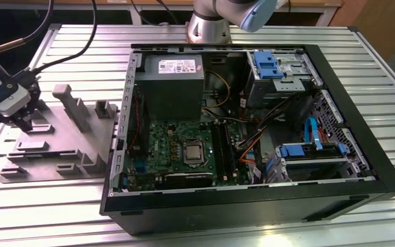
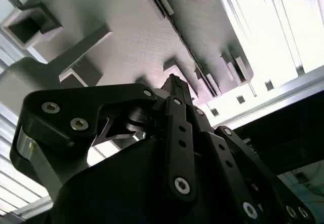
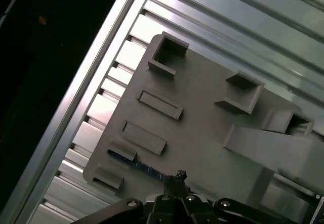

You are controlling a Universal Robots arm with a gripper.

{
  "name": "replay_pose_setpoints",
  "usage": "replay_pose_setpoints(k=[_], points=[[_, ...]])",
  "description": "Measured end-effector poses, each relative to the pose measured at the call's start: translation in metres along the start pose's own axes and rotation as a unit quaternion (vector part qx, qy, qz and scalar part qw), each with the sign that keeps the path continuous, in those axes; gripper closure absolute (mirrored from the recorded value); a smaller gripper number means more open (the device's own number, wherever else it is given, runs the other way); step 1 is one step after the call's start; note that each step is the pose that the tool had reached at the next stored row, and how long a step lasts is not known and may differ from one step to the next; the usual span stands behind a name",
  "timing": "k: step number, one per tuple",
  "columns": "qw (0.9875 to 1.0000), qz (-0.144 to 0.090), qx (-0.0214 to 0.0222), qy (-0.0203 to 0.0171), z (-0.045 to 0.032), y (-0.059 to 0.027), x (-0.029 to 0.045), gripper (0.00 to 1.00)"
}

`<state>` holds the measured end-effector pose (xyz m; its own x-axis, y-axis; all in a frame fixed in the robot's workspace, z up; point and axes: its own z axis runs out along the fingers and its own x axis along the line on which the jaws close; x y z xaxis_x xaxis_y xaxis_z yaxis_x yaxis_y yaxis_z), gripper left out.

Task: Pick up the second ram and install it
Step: 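Pick up the second ram and move it above second insertion slot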

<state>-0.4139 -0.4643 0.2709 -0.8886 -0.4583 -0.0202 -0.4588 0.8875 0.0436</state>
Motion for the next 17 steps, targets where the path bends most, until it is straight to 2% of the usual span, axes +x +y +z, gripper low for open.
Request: replay_pose_setpoints(k=[5,9,12,17], points=[[0.9990,-0.045,-0.0009,0.0019,0.0045,-0.0002,0.0001,0.90],[0.9967,-0.082,-0.0016,0.0035,0.0081,-0.0004,0.0002,0.90],[0.9941,-0.108,-0.0022,0.0047,0.0108,-0.0005,0.0002,0.90],[0.9881,-0.154,-0.0031,0.0067,0.0154,-0.0007,0.0003,0.90]])
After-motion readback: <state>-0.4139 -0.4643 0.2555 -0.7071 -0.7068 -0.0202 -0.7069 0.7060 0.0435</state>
